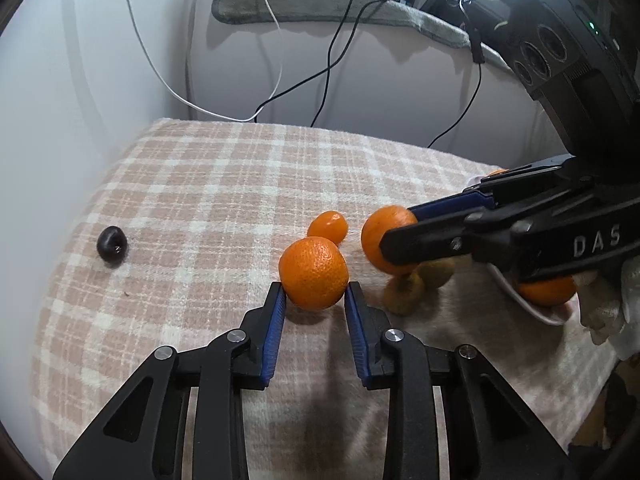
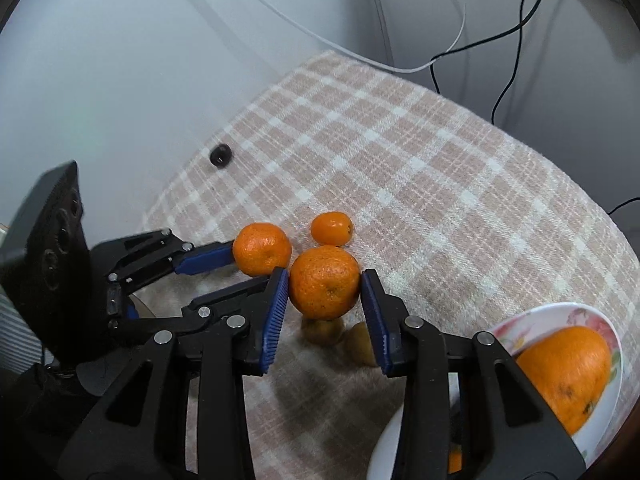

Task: Organize fruits
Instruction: 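Grasp a tangerine with the right gripper while the left gripper grasps another tangerine, then carry both tangerines in the two grippers over the plate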

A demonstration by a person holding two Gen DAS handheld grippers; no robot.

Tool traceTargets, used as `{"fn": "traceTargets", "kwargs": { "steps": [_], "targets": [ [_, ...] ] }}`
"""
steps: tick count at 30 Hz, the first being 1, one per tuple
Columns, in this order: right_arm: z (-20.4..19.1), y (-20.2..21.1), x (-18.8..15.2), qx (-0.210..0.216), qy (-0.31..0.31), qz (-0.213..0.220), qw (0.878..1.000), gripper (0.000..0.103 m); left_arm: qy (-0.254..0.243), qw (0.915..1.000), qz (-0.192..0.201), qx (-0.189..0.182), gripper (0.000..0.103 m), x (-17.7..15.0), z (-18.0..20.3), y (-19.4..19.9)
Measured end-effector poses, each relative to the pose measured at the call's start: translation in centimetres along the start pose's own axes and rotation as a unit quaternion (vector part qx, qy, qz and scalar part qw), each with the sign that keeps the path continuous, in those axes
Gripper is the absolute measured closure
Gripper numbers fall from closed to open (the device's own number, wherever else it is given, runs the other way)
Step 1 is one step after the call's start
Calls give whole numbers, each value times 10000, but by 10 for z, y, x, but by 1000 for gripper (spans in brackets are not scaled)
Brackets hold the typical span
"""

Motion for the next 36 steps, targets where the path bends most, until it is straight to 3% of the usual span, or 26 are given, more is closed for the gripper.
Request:
{"fn": "traceTargets", "kwargs": {
  "steps": [15,22,36],
  "targets": [
    [14,88,-45,231,-367,1125,9927,64,14,9988,236,-417,74,-3,33,31],
    [48,130,-86,-71,-714,1600,9845,64,-183,9977,266,-603,74,1,63,30],
    [110,147,-142,-469,-1368,1778,9734,64,-554,9951,73,-822,74,-1,116,19]
  ]
}}
Point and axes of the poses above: each gripper's, at about its wrist camera, not at the fingertips, and y roughly against the way its jaws point, z to its right, x to its top, the point moved 6 cm from there along -y, roughly the way its jaws point, and after that the axes turned 10 degrees about -z, right-handed, at the moved point
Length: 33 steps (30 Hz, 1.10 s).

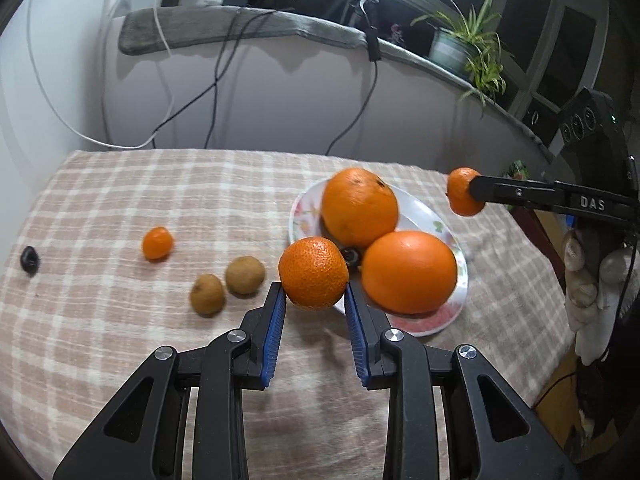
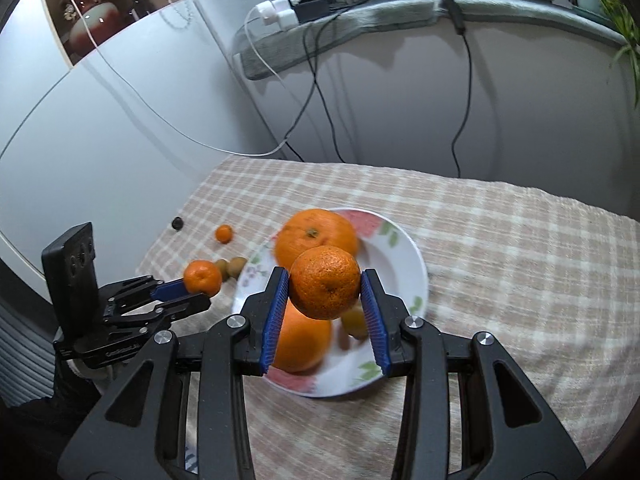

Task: Organize fruits
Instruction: 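Carry both tangerines in the two grippers over the plate, then open both grippers to set the tangerines beside the oranges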

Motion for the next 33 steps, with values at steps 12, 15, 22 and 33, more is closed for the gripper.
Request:
{"fn": "traceTargets", "kwargs": {
  "steps": [12,15,22,33],
  "targets": [
    [17,-15,-13,-183,-62,-124,9997,64,-299,9993,-191,94,74,-1,24,-11],
    [21,-15,-12,-186,-98,-111,9997,64,-315,9992,-219,132,74,1,25,-13],
    [27,-19,-10,-182,-171,-142,9996,64,-341,9989,-256,199,74,3,26,-16],
    [31,-26,-7,-185,-231,-191,9994,64,-360,9987,-255,265,74,6,25,-16]
  ]
}}
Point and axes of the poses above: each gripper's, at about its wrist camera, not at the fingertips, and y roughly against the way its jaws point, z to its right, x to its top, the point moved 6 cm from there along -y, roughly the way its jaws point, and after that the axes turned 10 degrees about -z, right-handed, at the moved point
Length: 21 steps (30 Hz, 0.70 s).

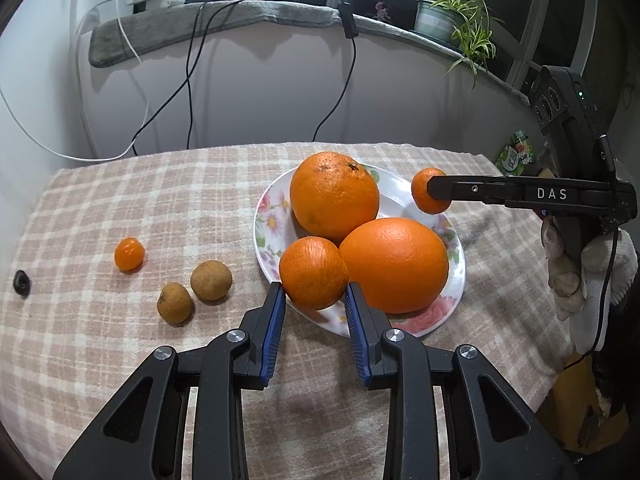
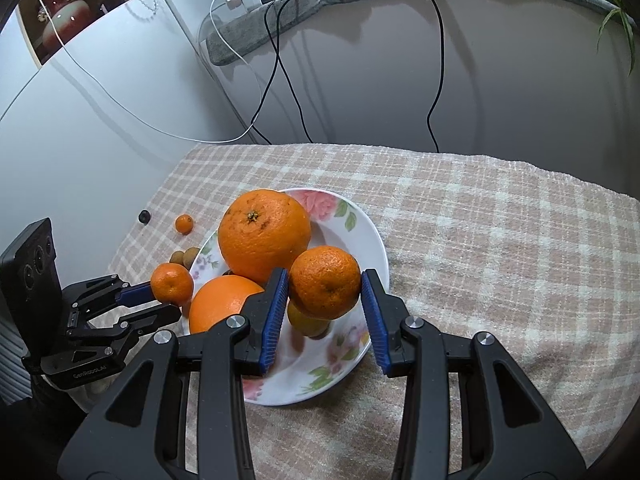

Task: Organize fruits
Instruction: 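Open both grippers to set the tangerines beside the oranges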

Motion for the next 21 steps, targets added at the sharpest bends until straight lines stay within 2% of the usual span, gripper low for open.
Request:
{"fn": "traceTargets", "kwargs": {
  "steps": [10,12,14,15,21],
  "targets": [
    [-1,-1,0,-62,28,1,10000,63,15,10000,52,19,74,1,-1,3],
    [-2,0,0,-78,32,30,10000,55,25,10000,52,35,74,1,-1,4],
    [-3,4,1,-90,39,132,9999,37,44,10000,55,44,71,1,-2,5],
    [-3,7,1,-105,53,192,9997,36,56,10000,60,49,69,0,-2,5],
    [-7,15,2,-113,102,270,9995,36,81,9999,87,76,68,-1,-4,8]
  ]
}}
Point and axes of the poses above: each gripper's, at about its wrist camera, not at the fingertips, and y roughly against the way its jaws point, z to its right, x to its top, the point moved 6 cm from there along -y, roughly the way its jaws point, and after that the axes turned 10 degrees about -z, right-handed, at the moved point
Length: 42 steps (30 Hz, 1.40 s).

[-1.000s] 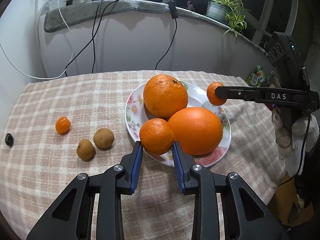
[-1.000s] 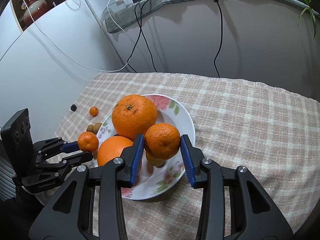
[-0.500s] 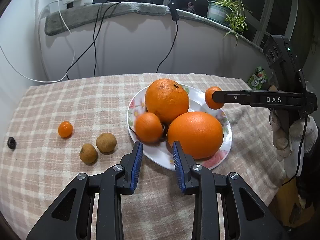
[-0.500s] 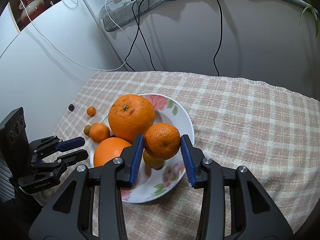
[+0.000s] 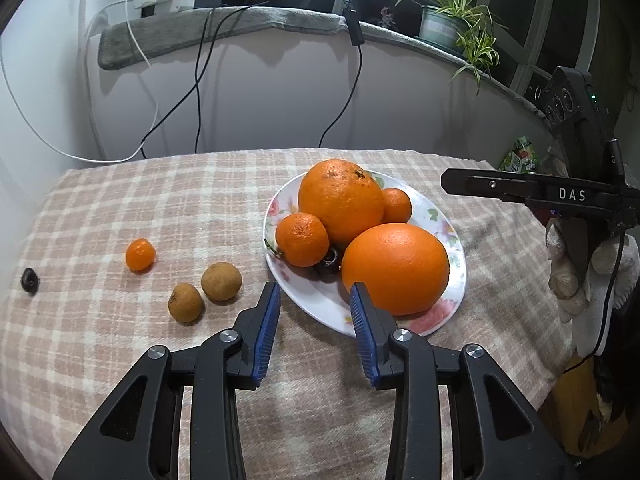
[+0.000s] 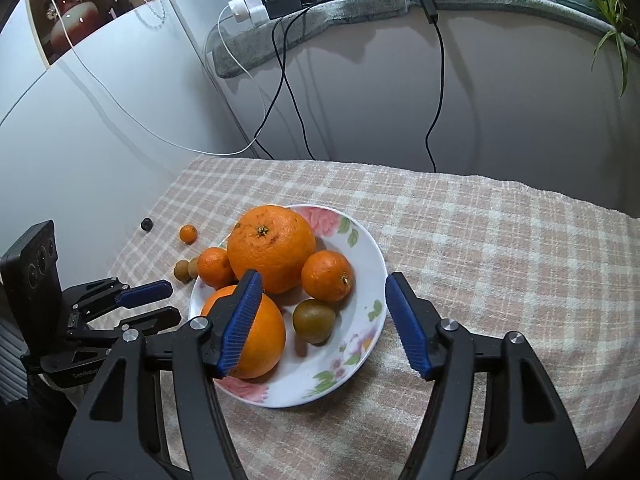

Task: Organize fruits
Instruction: 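Open both grippers to set the tangerines beside the oranges, then move both grippers away from the plate toward the remaining loose fruit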

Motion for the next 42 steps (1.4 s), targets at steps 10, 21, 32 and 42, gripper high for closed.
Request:
{"fn": "traceTargets", "kwargs": {
  "steps": [10,21,32,42],
  "targets": [
    [-12,8,-2,-63,136,125,9998,36,-30,9999,89,86,62,1,2,8],
    [-30,20,-1,-14,238,397,9989,36,-42,9994,255,220,56,0,-2,19],
    [-61,22,-1,70,555,497,9972,21,84,9982,402,438,37,-7,-20,31],
    [-103,15,0,61,1221,379,9918,15,476,9953,315,779,35,-30,-72,40]
  ]
}}
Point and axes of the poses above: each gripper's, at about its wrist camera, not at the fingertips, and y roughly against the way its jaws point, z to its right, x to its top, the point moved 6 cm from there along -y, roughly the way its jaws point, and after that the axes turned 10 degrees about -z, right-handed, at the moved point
